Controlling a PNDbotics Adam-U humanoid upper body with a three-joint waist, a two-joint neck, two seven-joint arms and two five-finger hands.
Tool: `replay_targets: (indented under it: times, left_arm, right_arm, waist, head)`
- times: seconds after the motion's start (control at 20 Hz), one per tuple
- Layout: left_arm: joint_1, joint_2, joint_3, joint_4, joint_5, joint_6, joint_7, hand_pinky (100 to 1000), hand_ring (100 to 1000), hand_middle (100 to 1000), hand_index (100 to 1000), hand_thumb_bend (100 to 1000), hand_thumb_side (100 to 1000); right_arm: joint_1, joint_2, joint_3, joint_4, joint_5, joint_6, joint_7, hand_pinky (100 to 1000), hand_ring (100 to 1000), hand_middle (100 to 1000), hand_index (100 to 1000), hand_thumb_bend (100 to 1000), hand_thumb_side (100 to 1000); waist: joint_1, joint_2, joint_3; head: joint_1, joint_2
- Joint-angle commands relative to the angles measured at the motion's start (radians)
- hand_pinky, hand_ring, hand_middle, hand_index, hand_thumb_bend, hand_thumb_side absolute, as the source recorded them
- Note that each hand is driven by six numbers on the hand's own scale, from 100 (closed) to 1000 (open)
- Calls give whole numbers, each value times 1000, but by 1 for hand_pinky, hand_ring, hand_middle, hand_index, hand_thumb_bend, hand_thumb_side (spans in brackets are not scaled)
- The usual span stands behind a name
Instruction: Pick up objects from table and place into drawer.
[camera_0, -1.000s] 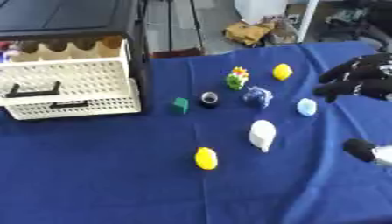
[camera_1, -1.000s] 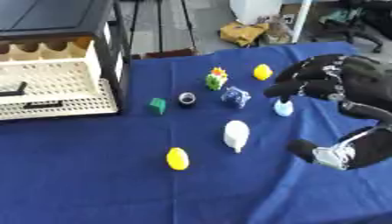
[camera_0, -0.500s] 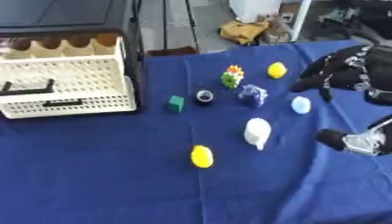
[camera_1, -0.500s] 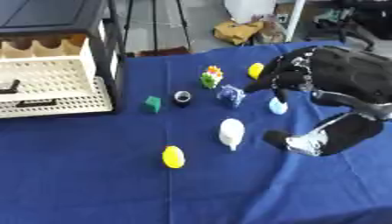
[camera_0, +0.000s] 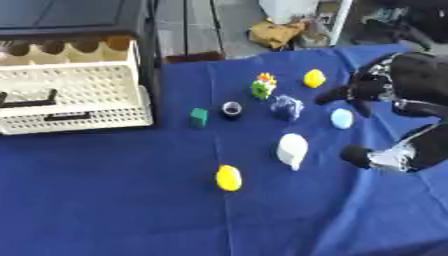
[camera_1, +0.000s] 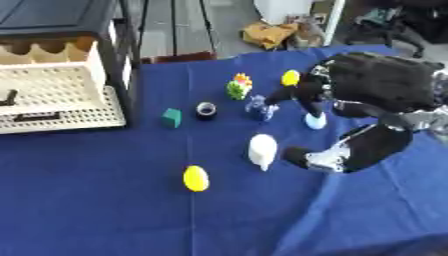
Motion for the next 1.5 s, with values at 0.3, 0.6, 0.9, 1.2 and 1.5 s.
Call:
replay_targets:
  times: [0.3,0.6,0.9,1.2,1.5]
  left_arm:
    - [-19,3,-4,-13,-5,9,-19,699,815,730,938,100,1000]
    - [-16,0,-6,-13,-10,10,-24,693,812,728,935,100,1000]
    - [-17,-8,-11,-13,-12,10,-31,689,808,725,932,100,1000]
    - [-19,-15,-15,-13,-14,11,-35,684,805,723,931,100,1000]
    - [-21,-15,-18,-13,-16,10,-36,678,802,722,929,100,1000]
  right_arm:
    - [-67,33,32,-10,-43,137,166,531,670,555,932,390,885]
    - [-80,48,31,-10,-35,183,226,538,686,549,920,400,773]
    - [-112,83,49,18,14,289,262,557,708,555,920,443,805]
    - [-158,143,77,137,83,370,260,567,731,565,917,432,827]
    - [-189,178,91,235,132,412,246,588,758,585,927,442,839]
  waist:
    - [-2,-13,6]
    - [0,-8,11]
    - [5,-1,14]
    - [9,5,19]
    - [9,11,23]
  head:
    - [-9,-9]
    - [-3,-13]
    - [-5,-13]
    - [-11,-19]
    - [-13,-24]
